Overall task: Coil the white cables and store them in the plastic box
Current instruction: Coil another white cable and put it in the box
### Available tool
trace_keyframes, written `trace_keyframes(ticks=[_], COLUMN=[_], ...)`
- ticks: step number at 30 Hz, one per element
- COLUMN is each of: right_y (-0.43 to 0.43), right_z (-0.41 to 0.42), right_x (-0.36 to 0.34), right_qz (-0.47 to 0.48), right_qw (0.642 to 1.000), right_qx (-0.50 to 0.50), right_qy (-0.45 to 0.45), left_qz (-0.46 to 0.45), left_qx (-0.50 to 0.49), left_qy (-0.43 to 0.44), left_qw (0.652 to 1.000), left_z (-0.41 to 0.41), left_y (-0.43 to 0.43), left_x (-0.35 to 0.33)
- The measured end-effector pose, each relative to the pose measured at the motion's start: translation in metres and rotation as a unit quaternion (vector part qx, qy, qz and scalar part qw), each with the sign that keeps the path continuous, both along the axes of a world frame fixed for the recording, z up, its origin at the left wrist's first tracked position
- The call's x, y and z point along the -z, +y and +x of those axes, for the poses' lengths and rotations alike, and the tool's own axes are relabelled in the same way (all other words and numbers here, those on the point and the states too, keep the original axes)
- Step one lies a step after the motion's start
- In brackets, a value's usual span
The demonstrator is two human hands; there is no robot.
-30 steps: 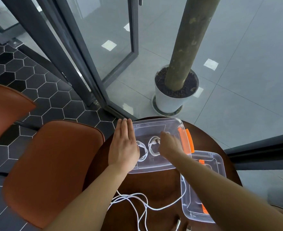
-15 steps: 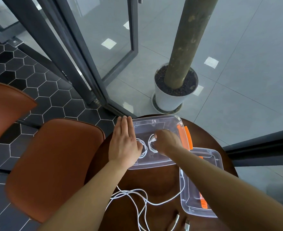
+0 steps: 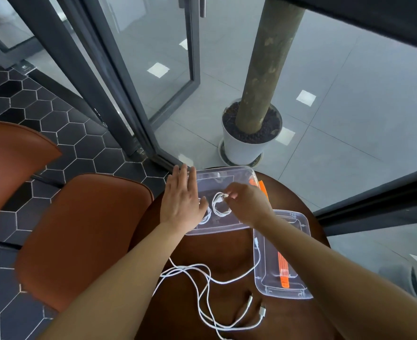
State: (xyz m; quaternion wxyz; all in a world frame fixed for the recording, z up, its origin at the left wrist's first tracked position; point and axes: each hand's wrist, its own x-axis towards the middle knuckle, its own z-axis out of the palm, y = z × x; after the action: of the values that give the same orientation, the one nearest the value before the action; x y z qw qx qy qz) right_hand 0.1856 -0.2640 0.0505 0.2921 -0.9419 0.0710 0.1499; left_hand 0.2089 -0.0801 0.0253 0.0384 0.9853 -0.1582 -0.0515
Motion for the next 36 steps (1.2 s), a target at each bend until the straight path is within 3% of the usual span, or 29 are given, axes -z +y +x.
trace_keyframes(ticks=[9, 13, 21, 29, 33, 36], right_y=[0.0, 0.005, 0.043, 0.082, 0.085, 0.083], right_z=[-0.078, -0.119, -0.17, -0.171, -0.166, -0.164], right_x=[-0.045, -0.027, 0.048, 0.082, 0.081, 0.073], right_qz=[0.095, 0.098, 0.026, -0.012, -0.027, 0.019], right_qw=[0.989, 0.994, 0.975, 0.962, 0.961, 0.958], right_qx=[0.044, 0.055, 0.03, 0.047, 0.038, 0.057], right_qy=[-0.102, -0.013, 0.216, 0.268, 0.272, 0.28], left_qz=[-0.099, -0.093, 0.02, 0.048, 0.023, 0.013], left_qx=[-0.013, -0.014, -0.039, -0.077, -0.075, -0.067], left_qy=[-0.033, -0.026, 0.132, 0.262, 0.271, 0.268], left_qw=[0.994, 0.995, 0.99, 0.961, 0.959, 0.961], left_z=[-0.092, -0.139, -0.184, -0.193, -0.193, -0.192], left_y=[0.014, 0.035, 0.054, 0.057, 0.056, 0.06], left_x=[-0.031, -0.018, 0.035, 0.065, 0.069, 0.069])
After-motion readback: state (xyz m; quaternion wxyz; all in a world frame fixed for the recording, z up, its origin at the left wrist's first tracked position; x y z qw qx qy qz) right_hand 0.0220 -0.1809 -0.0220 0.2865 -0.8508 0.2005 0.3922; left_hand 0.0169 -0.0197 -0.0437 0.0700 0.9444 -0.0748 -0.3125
